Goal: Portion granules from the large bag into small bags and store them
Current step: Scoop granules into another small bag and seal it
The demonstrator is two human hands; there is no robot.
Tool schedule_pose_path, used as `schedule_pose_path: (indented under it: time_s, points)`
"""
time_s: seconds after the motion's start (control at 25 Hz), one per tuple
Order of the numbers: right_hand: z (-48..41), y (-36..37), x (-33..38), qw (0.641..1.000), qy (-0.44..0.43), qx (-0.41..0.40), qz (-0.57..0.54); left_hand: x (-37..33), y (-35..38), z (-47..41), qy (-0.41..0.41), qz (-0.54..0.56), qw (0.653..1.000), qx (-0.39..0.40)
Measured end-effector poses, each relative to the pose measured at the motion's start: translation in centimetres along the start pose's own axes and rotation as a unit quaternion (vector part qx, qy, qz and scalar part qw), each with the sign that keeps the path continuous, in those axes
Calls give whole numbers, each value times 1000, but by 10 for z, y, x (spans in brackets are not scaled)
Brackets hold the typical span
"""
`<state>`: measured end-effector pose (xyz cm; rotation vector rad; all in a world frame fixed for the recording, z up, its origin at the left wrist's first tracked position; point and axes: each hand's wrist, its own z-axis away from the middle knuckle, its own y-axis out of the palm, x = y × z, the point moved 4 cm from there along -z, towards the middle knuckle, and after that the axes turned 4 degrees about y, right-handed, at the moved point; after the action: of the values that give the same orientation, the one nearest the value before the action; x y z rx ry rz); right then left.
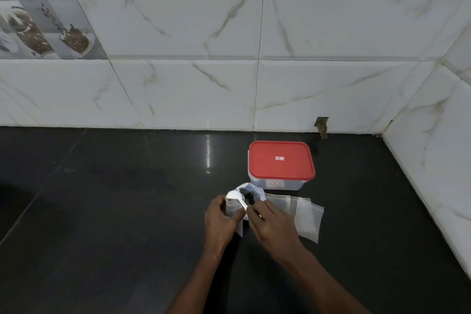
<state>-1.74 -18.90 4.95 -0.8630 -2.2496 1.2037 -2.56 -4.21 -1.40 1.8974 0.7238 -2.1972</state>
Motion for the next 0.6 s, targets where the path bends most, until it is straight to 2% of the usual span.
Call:
schedule_pose_path:
  time_s: [0.08, 0.16, 0.2, 0.28, 0.36, 0.44, 0.6]
  points:
    - [3, -5, -1, 999, -5, -47, -8, 2, 0, -1, 1, 6, 1000, -5]
    - [1, -4, -5, 997, 33, -60, -24, 2, 0, 0, 0, 20, 1000, -4]
    - [-1, -1, -12, 993, 93, -51, -46, 2, -1, 0, -2, 25, 1000, -4]
    - [-4, 9, -33, 963, 251, -5, -101, 5, -3, 0, -19, 30, 999, -13]
    - [0, 29, -45, 927, 341, 96, -124, 10, -9, 2, -37, 44, 998, -25]
    - [2, 43, -45, 917, 349, 166, -95, 18, -12, 1, -53, 58, 997, -19]
    - [-4, 54, -23, 951, 245, 186, 6, 23, -6, 1, -80, 95, 992, 19]
